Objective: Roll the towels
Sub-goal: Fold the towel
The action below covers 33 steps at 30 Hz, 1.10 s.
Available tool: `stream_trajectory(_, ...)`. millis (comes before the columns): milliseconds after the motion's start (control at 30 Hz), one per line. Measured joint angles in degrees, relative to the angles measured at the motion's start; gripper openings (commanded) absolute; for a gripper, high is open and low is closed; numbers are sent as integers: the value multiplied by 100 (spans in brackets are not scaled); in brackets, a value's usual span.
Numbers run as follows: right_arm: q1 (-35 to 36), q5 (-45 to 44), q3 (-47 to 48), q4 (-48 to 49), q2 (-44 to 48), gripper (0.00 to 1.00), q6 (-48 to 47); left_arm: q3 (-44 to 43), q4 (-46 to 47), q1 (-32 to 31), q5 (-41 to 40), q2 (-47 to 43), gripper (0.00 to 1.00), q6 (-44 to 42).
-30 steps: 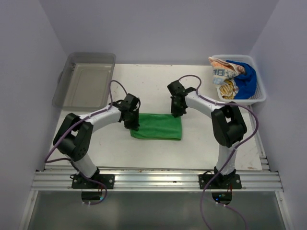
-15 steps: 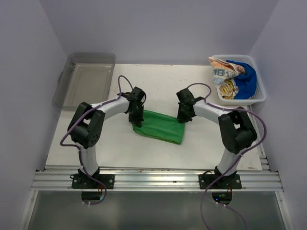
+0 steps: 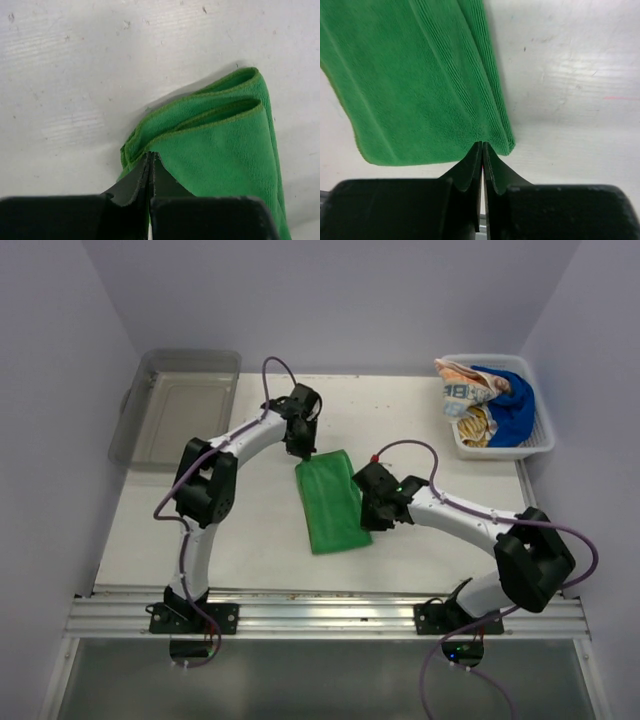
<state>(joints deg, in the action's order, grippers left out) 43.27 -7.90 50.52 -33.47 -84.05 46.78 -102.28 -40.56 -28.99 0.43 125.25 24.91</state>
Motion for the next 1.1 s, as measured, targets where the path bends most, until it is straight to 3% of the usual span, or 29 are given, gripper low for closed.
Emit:
stream_trajectory(133,-179,-229,811,-302,-212,5,-192,577,127,11,111,-505,0,-2)
stream_trajectory(433,-645,-129,2782,-269,-1904,5,-914,1687,455,9,531,-975,0,57)
stream_trajectory(600,-955,59,3727,-262,-2833,4,-1167,1657,542,20,544,-857,0,57)
stream_trajectory(833,-1432,240,4186,-229,-3851,2,-1252,1370,535,157,710,-485,0,55)
stream_trajectory(1100,-1565,291,4461,-269,-4022,2,-1281,717,498,258,782,-61,0,-2)
